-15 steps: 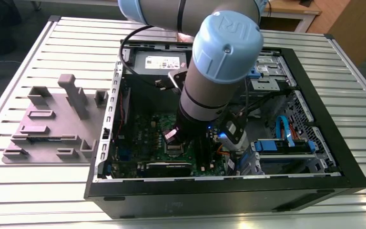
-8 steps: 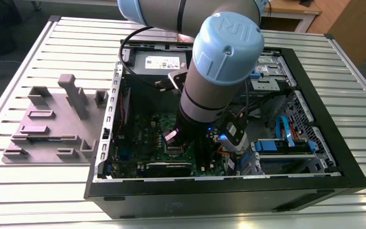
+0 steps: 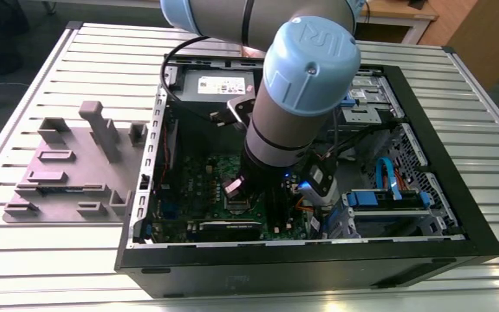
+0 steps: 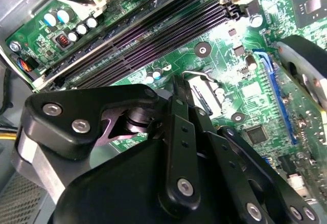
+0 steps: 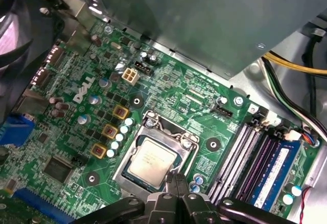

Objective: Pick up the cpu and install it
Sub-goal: 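Install the first cpu locking lever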

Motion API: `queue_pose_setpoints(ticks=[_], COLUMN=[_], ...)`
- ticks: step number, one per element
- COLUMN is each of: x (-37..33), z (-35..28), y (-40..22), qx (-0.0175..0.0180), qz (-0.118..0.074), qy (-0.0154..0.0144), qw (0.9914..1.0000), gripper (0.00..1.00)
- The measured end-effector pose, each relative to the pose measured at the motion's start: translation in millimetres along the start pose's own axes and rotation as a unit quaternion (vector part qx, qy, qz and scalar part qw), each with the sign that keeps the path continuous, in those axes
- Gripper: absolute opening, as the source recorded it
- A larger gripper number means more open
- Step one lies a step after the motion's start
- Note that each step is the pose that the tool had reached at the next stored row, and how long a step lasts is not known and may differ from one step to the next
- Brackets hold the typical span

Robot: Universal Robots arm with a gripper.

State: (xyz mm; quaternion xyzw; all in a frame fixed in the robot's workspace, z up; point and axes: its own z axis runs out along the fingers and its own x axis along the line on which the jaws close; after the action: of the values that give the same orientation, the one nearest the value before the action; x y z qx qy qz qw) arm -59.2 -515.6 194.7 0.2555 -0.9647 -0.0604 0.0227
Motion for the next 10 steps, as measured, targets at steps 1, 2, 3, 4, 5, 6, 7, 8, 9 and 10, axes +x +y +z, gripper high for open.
queue_pose_setpoints(ticks=[1, 2, 3, 4, 5, 6, 7, 8, 9, 10], x=[0.0, 0.0, 0.0, -0.1, -0.1, -0.4, -0.7, -1.2, -1.7, -2.3], z=[0.0, 0.0, 0.1, 0.2, 0.3, 0.5, 0.6, 0.7, 0.7, 0.9], y=[0.0, 0.0, 0.0, -0.1, -0.1, -0.3, -0.5, -0.7, -1.1, -1.4], qx=[0.0001, 0.0001, 0.0001, 0.0001, 0.0002, 0.0001, 0.0002, 0.0002, 0.0002, 0.0002], qz=[-0.003, -0.005, -0.007, -0.009, -0.01, -0.012, -0.014, -0.015, -0.017, -0.018], qy=[0.0004, 0.0007, 0.0009, 0.0012, 0.0014, 0.0016, 0.0019, 0.002, 0.0022, 0.0023], qw=[1.0, 0.99999, 0.99998, 0.99996, 0.99994, 0.99992, 0.9999, 0.99988, 0.99986, 0.99983], gripper=[0.11, 0.11, 0.11, 0.11, 0.11, 0.11, 0.11, 0.11, 0.11, 0.11])
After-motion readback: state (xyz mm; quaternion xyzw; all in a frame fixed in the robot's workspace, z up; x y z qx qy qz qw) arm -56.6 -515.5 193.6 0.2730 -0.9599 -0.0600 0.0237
